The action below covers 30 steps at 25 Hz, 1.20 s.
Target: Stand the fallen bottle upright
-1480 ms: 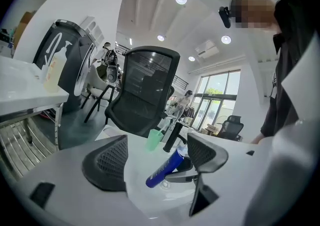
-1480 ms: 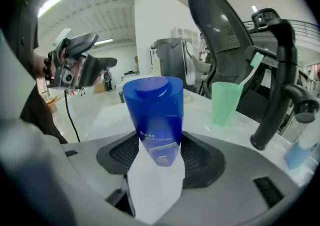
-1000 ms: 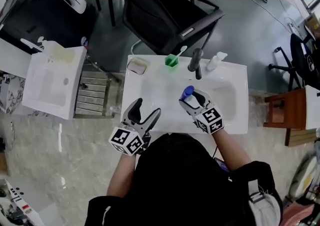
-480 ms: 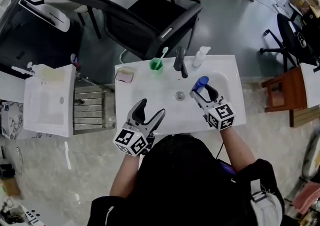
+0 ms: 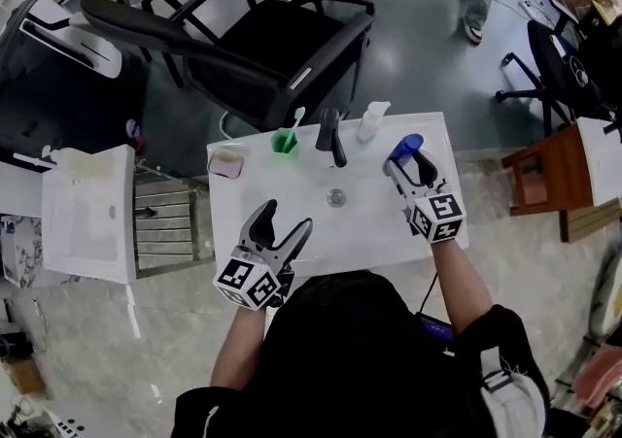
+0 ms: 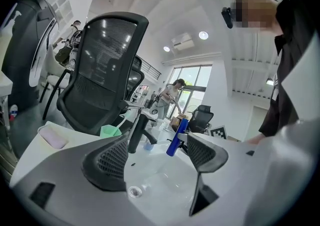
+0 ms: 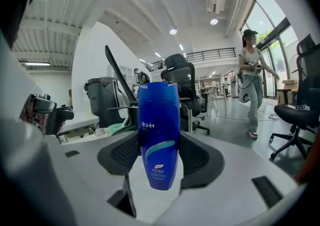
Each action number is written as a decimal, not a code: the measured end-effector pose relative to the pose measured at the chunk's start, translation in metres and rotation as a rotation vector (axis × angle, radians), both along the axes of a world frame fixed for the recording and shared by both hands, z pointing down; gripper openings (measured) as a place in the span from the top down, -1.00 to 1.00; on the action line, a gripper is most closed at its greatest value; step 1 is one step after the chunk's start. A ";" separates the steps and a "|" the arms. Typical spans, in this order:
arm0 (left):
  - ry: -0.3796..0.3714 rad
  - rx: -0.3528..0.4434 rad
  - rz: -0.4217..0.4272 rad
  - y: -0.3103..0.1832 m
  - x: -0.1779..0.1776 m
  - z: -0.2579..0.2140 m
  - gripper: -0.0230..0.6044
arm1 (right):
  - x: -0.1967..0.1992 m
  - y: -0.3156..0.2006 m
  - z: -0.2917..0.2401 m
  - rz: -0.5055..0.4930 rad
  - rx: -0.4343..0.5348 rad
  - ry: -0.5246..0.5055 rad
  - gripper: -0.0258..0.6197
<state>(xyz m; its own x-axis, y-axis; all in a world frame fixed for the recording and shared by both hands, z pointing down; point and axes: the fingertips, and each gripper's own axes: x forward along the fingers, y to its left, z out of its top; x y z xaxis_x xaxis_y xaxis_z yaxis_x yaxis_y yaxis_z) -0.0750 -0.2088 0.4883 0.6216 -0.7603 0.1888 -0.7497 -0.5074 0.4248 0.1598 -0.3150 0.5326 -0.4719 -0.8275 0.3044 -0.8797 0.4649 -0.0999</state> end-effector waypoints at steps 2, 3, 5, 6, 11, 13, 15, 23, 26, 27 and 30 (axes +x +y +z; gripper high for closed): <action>-0.004 -0.005 -0.002 -0.004 0.002 0.000 -0.31 | 0.009 -0.011 0.000 0.018 0.006 0.003 0.12; -0.006 -0.006 -0.003 -0.007 0.003 0.001 -0.31 | 0.013 -0.016 0.000 0.026 0.009 0.004 0.12; -0.010 -0.009 -0.005 -0.011 0.006 0.001 -0.31 | 0.019 -0.028 -0.001 0.039 0.018 0.008 0.12; -0.011 -0.012 -0.006 -0.013 0.007 0.002 -0.31 | 0.022 -0.033 -0.001 0.045 0.023 0.010 0.12; -0.024 -0.031 -0.019 -0.023 0.007 0.006 -0.31 | 0.032 -0.061 0.001 0.069 0.032 0.002 0.12; -0.028 -0.039 -0.028 -0.027 0.006 0.007 -0.31 | 0.034 -0.072 0.002 0.077 0.035 0.000 0.12; -0.031 -0.051 -0.037 -0.030 0.005 0.009 -0.31 | 0.035 -0.082 0.006 0.082 0.038 0.005 0.12; -0.061 -0.085 -0.050 -0.036 -0.003 0.017 -0.31 | 0.038 -0.104 0.034 0.109 0.017 0.025 0.12; -0.067 -0.093 -0.056 -0.038 -0.006 0.018 -0.31 | 0.038 -0.105 0.043 0.118 0.014 0.044 0.12; -0.068 -0.094 -0.060 -0.038 -0.007 0.018 -0.31 | 0.038 -0.104 0.045 0.121 0.018 0.050 0.12; -0.067 -0.089 -0.059 -0.039 -0.007 0.020 -0.31 | 0.038 -0.100 0.048 0.135 0.045 0.054 0.12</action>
